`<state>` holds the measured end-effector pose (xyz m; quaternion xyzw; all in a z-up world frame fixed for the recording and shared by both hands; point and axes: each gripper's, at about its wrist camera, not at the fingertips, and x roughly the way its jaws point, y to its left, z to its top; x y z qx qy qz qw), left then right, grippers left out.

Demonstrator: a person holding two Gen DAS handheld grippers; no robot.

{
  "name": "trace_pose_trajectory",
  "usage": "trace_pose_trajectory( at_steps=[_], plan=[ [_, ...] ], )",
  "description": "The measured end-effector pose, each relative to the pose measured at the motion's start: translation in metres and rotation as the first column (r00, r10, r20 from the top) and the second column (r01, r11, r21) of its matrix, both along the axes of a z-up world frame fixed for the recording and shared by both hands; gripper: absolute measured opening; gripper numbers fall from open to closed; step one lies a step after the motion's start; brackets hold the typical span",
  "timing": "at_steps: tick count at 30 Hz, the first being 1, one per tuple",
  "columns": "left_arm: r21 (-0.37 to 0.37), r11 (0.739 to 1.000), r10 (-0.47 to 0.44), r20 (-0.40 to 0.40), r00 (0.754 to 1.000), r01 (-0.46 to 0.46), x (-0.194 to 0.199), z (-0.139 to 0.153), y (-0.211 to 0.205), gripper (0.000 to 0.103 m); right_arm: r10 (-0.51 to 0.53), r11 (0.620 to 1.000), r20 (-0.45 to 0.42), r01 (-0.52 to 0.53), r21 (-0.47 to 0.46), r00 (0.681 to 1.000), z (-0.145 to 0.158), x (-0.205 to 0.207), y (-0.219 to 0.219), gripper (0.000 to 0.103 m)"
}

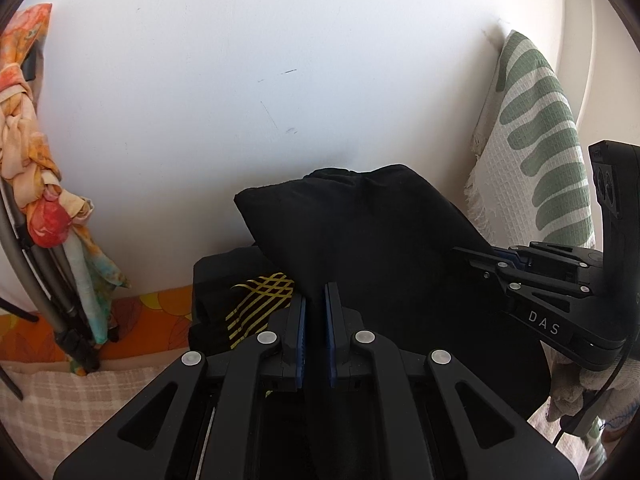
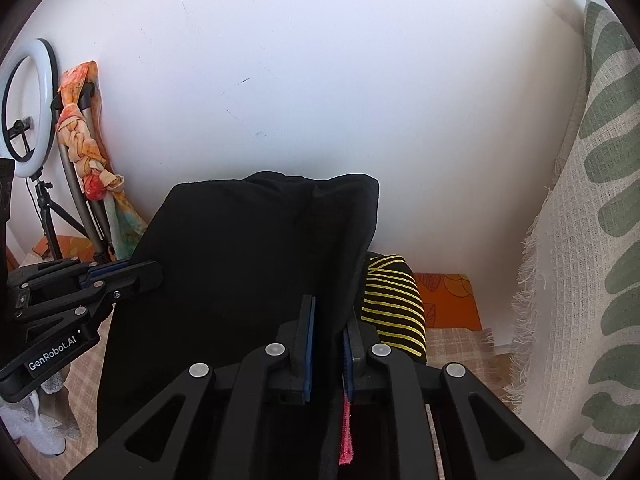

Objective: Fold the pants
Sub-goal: 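Lift the bundle with both grippers and carry it onto the clothes stack, then open both grippers to release the bundle on the stack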

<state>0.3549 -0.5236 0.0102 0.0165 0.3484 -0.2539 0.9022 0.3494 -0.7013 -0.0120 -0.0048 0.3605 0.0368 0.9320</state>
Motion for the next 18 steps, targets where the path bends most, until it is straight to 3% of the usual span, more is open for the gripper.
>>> trace_pose_trajectory(
  at_steps=[3,7,16,18],
  plan=[
    [0.024,1.000,0.004,0.002,1.000,-0.004,0.001,-0.001,-0.002,0.011,-0.032,0.998,-0.017,0.031,-0.055,0.999,-0.003,0.000,0.000,0.020],
    [0.041,0.999,0.016,0.015,1.000,-0.016,0.001,-0.002,-0.002,0.012,-0.056,0.997,-0.027,0.055,-0.055,0.998,-0.006,-0.002,-0.009,0.023],
    [0.066,0.998,0.000,0.066,0.998,-0.004,-0.015,0.011,-0.005,0.041,-0.101,0.994,-0.013,0.100,-0.047,0.995,-0.004,-0.015,-0.018,0.033],
    [0.065,0.998,-0.007,0.077,0.997,0.002,-0.020,0.016,-0.004,0.041,-0.108,0.993,-0.006,0.108,-0.041,0.994,-0.003,-0.018,-0.021,0.036]
  ],
)
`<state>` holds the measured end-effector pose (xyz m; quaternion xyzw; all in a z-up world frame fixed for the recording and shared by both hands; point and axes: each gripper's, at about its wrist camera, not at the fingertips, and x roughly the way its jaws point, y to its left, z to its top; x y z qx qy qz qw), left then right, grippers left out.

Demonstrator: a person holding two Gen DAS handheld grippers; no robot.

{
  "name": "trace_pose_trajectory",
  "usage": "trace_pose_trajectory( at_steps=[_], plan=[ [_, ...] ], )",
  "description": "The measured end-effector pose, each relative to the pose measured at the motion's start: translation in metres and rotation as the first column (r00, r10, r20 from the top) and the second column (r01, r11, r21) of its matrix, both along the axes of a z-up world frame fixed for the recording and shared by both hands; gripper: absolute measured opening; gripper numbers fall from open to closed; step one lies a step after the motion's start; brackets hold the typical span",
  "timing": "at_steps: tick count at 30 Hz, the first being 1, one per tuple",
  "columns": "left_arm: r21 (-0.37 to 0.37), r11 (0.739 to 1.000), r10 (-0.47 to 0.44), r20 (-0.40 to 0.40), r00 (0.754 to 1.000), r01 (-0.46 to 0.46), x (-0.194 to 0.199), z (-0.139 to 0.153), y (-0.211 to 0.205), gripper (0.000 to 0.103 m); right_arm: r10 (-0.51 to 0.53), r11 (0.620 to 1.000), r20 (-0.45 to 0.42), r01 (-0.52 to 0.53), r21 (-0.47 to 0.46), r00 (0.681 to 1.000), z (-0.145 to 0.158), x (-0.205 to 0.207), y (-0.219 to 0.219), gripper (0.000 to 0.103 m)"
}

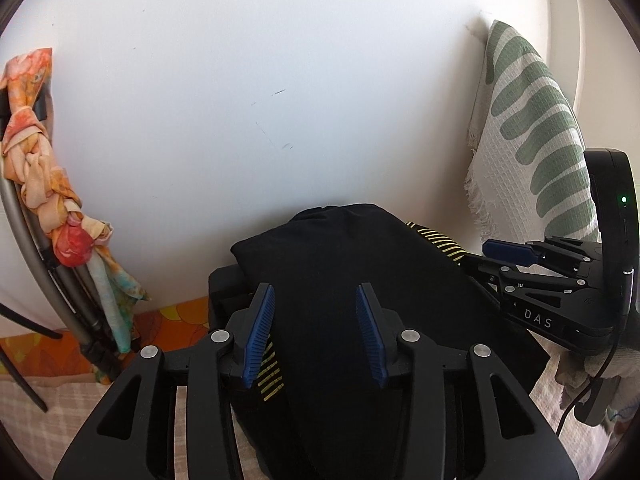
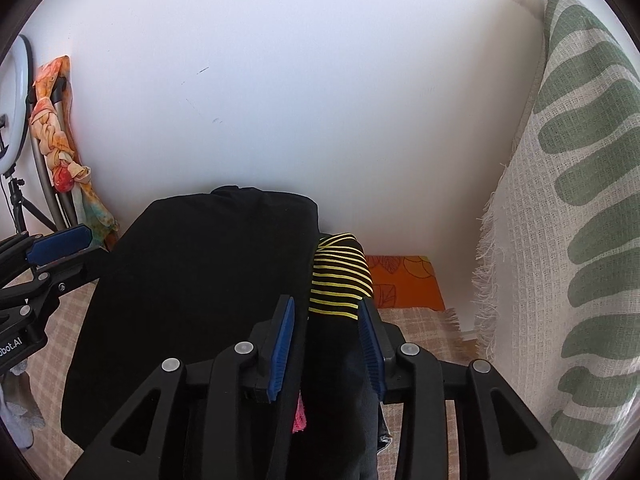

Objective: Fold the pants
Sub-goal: 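Open both grippers to release the bundle on the stack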

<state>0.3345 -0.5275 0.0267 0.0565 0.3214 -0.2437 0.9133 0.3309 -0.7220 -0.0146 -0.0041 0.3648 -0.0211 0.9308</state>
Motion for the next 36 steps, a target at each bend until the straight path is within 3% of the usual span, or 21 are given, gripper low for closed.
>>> trace_pose_trajectory(
  at_steps=[4,12,14,18,21,36],
  plan=[
    [0.010,1.000,-0.014,0.026,1.000,0.014,-0.013,0.012,0.003,0.041,0.002,1.000,0.018,-0.002,-0.003,1.000,0.010,-0.013,0.006,0.041],
    [-0.013,1.000,-0.025,0.030,0.999,0.026,-0.039,0.036,0.025,0.047,-0.015,1.000,0.065,0.015,-0.003,0.998,0.032,-0.047,0.020,0.065],
    [-0.018,1.000,-0.025,0.039,0.999,0.026,-0.048,0.042,0.031,0.056,-0.017,1.000,0.075,0.017,-0.001,0.997,0.037,-0.056,0.023,0.069],
    [-0.042,0.999,-0.025,0.034,0.999,0.026,-0.062,0.051,0.047,0.063,-0.041,0.999,0.104,0.040,0.009,0.994,0.049,-0.077,0.031,0.082],
    [-0.056,0.998,-0.024,0.017,1.000,0.025,-0.073,0.054,0.058,0.070,-0.060,0.998,0.125,0.061,-0.006,0.990,0.057,-0.094,0.040,0.085],
    [-0.070,0.997,-0.026,0.045,0.999,0.029,-0.153,0.075,0.125,0.071,-0.060,0.998,0.227,0.059,0.013,0.972,0.081,-0.196,0.110,0.102]
  ],
)
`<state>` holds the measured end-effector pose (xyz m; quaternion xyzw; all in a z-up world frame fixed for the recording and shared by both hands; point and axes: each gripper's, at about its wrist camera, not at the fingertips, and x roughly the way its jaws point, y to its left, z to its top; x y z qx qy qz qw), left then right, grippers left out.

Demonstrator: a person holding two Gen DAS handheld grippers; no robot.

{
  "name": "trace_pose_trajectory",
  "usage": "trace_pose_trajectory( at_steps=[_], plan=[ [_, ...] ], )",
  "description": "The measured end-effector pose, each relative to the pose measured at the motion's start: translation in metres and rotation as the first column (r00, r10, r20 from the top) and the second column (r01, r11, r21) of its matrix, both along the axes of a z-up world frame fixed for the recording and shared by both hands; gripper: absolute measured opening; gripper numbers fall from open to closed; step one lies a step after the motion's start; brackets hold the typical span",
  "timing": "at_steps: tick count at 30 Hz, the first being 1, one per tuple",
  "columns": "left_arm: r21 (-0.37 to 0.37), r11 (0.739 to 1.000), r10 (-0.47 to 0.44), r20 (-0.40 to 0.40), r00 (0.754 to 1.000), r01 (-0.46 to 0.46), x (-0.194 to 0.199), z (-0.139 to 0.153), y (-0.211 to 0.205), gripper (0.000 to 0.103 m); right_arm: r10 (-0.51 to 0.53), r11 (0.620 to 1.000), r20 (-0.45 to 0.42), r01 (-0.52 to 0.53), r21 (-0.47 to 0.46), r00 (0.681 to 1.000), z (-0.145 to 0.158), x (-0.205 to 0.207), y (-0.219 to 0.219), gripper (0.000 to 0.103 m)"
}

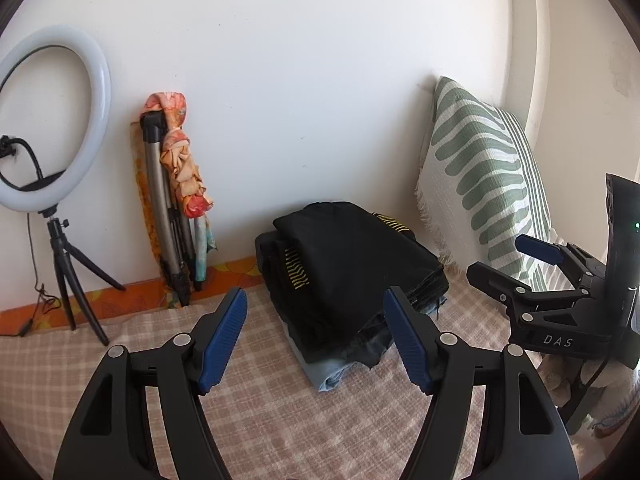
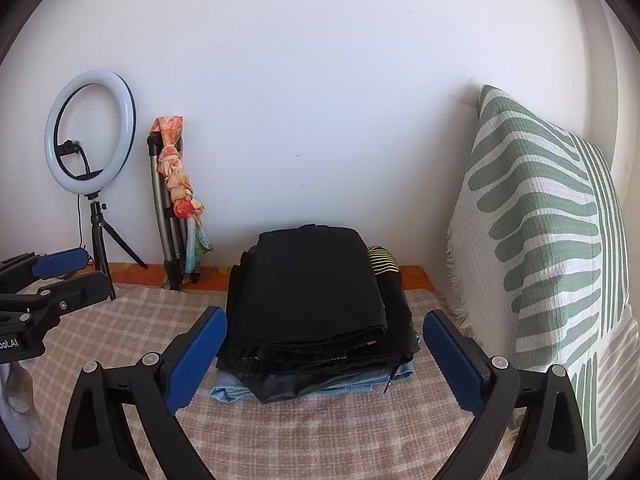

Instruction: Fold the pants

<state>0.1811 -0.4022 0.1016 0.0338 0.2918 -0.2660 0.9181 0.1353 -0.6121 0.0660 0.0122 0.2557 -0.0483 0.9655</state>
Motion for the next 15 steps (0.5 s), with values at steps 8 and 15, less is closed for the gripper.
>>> trace_pose_trajectory(
  at_steps=[8,15],
  plan=[
    [-0.012,1.000,-0.007,0.034,0.999,0.007,-0.052,0.006,0.036,0.077,0.019,1.000,0.010,-0.019,0.010,1.000,-0.005,-0.040,0.042,0.103],
    [-0.025,1.000,0.006,0.032,0.999,-0.005,-0.084,-0.001,0.067,0.077,0.002,0.999,0.015,-0.002,0.044,1.000,-0.014,-0.071,0.067,0.103]
  ],
)
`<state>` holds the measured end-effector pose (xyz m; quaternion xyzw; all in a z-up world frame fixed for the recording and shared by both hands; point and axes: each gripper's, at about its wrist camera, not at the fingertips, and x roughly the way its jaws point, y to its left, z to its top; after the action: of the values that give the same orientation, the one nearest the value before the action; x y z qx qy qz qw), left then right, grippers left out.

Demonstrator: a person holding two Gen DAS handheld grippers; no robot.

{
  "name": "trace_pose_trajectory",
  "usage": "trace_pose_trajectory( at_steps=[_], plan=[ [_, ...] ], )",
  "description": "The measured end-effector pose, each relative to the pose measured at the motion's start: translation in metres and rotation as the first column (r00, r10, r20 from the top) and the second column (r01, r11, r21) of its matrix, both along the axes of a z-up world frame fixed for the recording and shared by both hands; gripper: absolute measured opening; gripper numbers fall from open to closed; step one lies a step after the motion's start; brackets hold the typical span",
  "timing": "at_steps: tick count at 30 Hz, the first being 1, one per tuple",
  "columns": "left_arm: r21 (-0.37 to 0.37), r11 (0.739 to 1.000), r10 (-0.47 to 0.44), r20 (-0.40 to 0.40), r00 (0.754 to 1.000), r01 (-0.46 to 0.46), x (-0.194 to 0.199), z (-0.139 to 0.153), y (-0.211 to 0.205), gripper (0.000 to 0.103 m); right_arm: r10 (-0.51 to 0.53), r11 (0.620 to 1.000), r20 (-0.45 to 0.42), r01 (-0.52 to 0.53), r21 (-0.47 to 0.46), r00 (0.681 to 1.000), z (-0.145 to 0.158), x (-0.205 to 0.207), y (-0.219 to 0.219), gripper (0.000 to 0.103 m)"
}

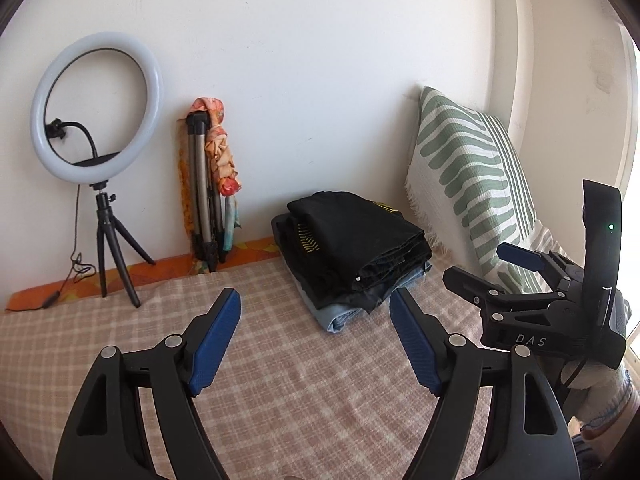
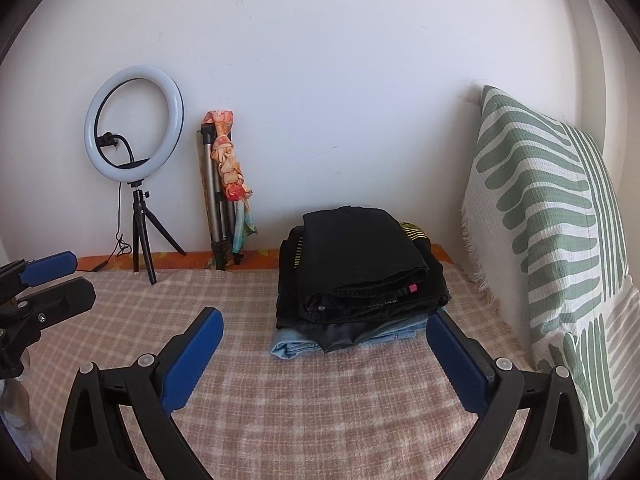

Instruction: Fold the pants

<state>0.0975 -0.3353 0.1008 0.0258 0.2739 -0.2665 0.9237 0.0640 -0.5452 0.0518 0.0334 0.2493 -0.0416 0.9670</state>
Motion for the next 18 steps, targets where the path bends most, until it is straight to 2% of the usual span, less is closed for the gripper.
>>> trace_pose_trajectory(
  at_steps=[11,18],
  plan=[
    [0.000,0.997,0.075,-0.055,0.996,-0.075,-0.020,-0.040,0.041,0.080,0.010,1.000,0.012,-0.010,0.016,1.000,-0.018,-0.020,0.031,0.103],
    [-0.002,0.996,0.092,-0.074,0.993,-0.092,-0.023,-0.051,0.050,0.080,0.010,1.000,0.015,-0.010,-0.003,1.000,-0.028,-0.018,0.036,0.103]
  ],
)
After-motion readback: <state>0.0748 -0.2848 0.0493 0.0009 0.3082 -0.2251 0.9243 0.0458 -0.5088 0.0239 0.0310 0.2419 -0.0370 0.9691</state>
